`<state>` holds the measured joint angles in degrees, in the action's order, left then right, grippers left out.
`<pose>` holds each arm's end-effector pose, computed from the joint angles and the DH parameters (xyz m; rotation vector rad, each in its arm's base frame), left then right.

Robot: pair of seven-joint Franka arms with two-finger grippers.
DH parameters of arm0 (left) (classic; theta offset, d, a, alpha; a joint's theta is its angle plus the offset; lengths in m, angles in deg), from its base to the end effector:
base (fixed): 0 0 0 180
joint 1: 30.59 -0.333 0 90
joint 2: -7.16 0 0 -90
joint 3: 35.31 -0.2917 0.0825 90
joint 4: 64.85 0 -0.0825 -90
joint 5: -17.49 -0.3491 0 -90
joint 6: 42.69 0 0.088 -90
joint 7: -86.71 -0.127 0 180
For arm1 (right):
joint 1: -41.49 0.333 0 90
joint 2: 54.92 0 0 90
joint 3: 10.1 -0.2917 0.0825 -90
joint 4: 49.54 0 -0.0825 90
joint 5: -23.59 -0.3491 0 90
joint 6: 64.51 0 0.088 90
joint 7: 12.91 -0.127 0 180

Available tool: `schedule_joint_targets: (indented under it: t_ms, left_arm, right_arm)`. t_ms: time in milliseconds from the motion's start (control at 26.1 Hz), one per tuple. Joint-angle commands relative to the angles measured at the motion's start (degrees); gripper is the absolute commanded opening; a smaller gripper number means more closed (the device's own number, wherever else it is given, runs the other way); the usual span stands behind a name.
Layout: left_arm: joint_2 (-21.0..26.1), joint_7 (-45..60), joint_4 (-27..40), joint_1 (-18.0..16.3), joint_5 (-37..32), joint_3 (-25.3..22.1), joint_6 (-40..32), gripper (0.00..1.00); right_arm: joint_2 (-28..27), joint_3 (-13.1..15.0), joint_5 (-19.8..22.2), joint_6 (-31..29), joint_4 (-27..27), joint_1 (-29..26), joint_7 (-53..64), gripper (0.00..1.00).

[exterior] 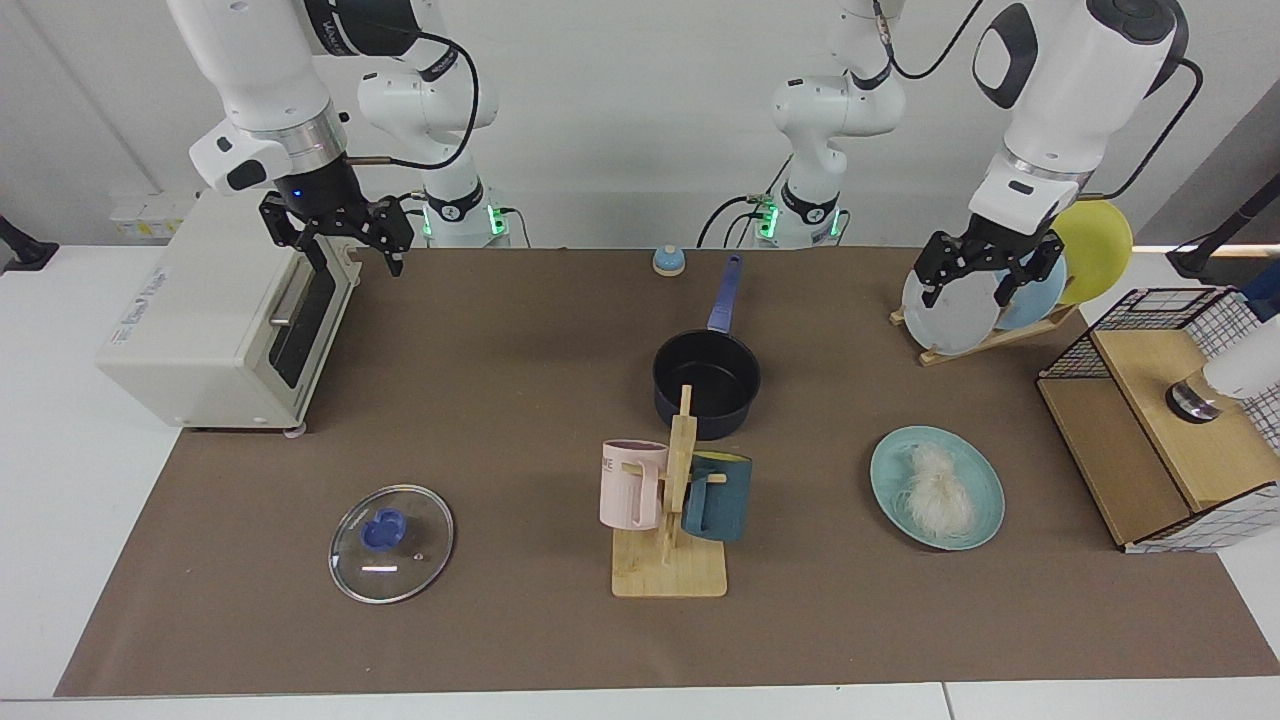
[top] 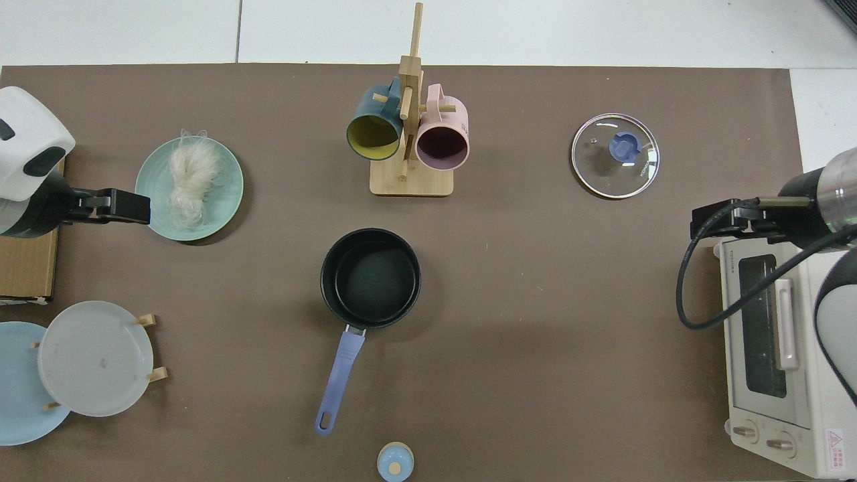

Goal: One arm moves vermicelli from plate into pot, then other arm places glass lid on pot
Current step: 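Move the left gripper toward the vermicelli on the teal plate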

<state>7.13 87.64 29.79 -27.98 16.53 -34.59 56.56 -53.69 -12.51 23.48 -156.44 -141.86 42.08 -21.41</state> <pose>0.5341 -0.0292 0.5595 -3.1246 0.0686 -0.1275 0.5160 0.0275 0.5765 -3.1354 0.1507 -0.0227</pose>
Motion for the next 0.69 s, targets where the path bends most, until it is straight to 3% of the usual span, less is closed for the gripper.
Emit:
schedule_joint_targets:
  t_ms: [0, 422, 652]
  left_arm:
    - [-1.3, -0.5, 1.3, 0.3, 0.3, -0.3, -0.5, 1.00]
    - [0.6, -1.1, 0.6, 0.2, -0.4, -0.3, 1.2, 1.00]
    - [5.7, -1.0, -5.6, -0.7, -0.4, -0.4, 1.0, 1.00]
  right_arm:
    - [0.9, -0.5, -1.3, -0.4, -0.8, -0.9, 0.2, 1.00]
    - [1.1, -0.5, -1.3, -0.3, -0.8, -1.0, 0.2, 1.00]
    - [1.2, -0.4, -1.2, 0.3, -0.8, -1.1, 0.1, 1.00]
